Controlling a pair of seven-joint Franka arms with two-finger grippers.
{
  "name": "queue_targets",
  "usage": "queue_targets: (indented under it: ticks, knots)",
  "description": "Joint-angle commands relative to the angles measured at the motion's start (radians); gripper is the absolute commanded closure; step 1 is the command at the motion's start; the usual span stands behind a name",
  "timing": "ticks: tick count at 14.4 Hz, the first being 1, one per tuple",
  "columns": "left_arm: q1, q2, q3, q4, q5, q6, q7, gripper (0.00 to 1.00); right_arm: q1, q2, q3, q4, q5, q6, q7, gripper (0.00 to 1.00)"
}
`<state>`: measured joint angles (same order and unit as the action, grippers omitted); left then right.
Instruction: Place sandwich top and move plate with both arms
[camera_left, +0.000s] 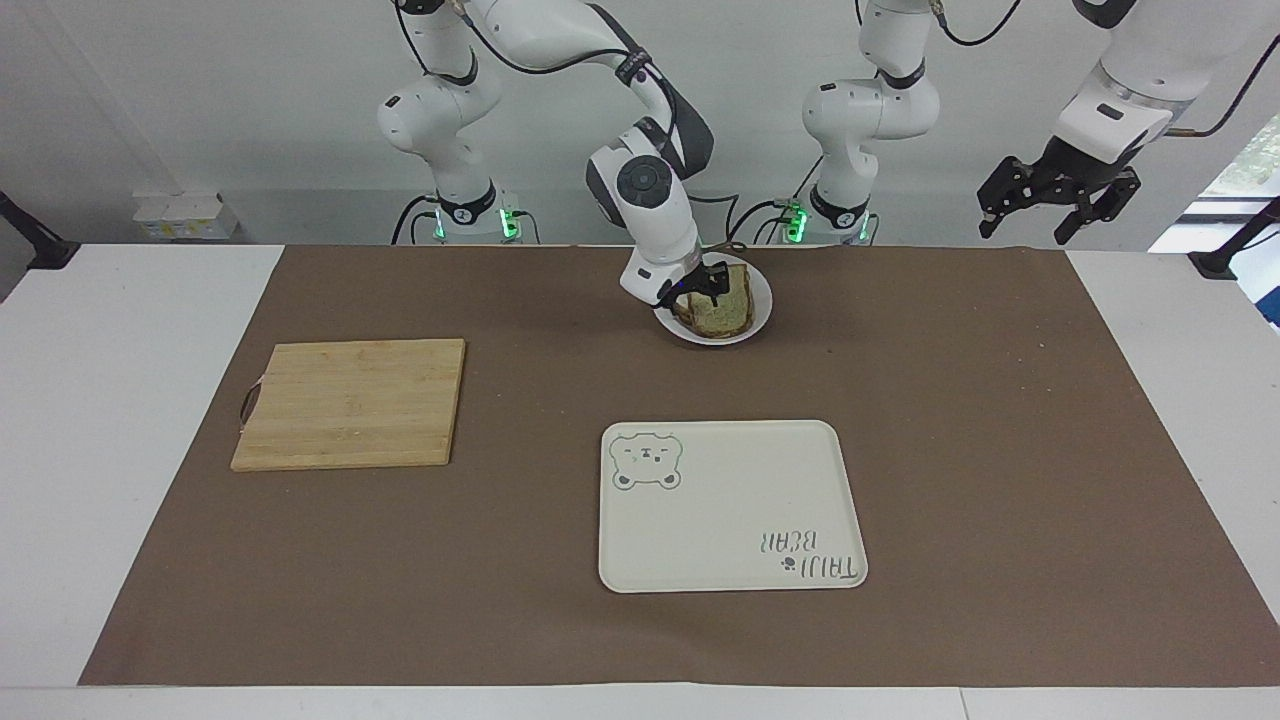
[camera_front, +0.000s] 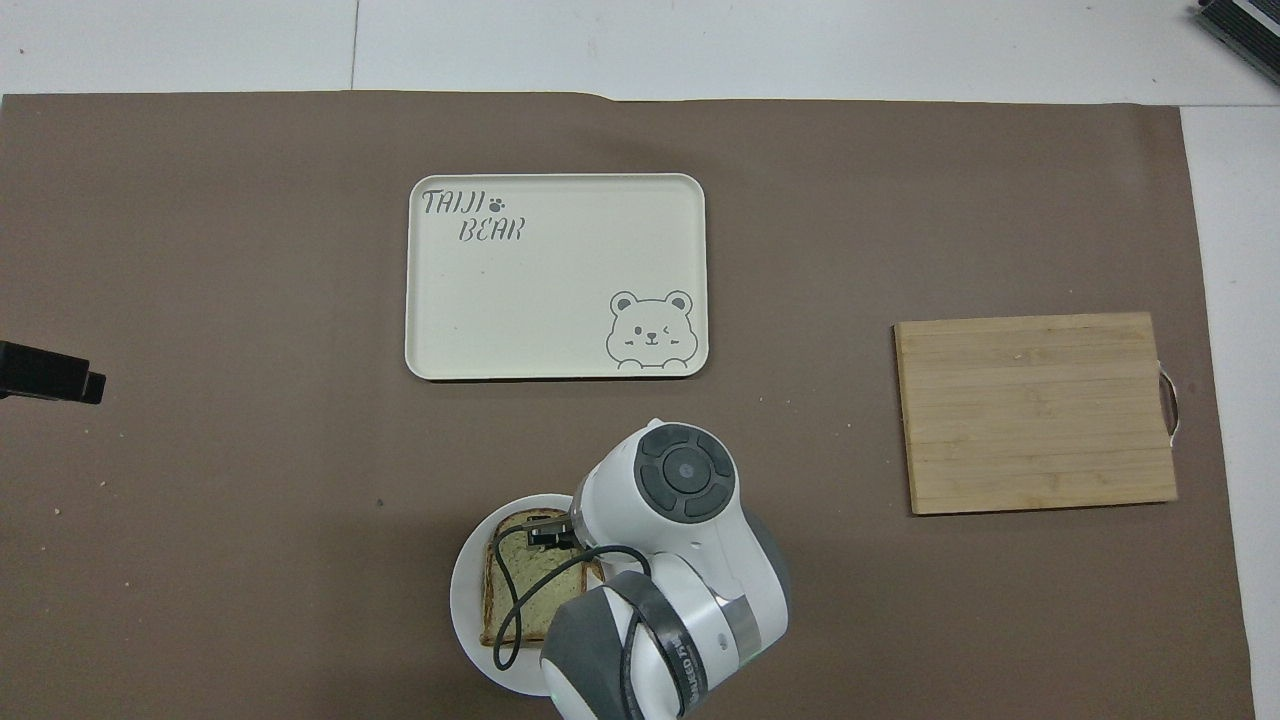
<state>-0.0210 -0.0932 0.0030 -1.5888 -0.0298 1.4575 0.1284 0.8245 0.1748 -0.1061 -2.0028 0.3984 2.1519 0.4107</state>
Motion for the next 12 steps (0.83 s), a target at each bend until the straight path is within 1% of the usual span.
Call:
queue_targets:
  ticks: [1,3,6,8,12]
  knots:
    - [0.006,-0.005,0.000,0.006,-0.009,-0.014,0.000,0.00,-0.079,-0.102,0.000,0.015,-0.071,-0.105,-0.032,0.00]
    - [0.006,-0.003,0.000,0.006,-0.009,-0.014,0.002,0.00,-0.125,-0.139,0.000,0.050,-0.137,-0.170,-0.032,0.00]
    - [0.006,-0.005,0.000,0.006,-0.009,-0.014,0.000,0.00,-0.179,-0.158,-0.001,0.126,-0.309,-0.256,-0.039,0.00]
    - [0.006,-0.003,0.000,0.006,-0.009,-0.014,0.002,0.00,-0.246,-0.181,-0.001,0.153,-0.329,-0.297,-0.084,0.00]
    - [0.006,-0.003,0.000,0.006,-0.009,-0.014,0.002,0.00,-0.410,-0.244,-0.003,0.154,-0.329,-0.412,-0.265,0.00]
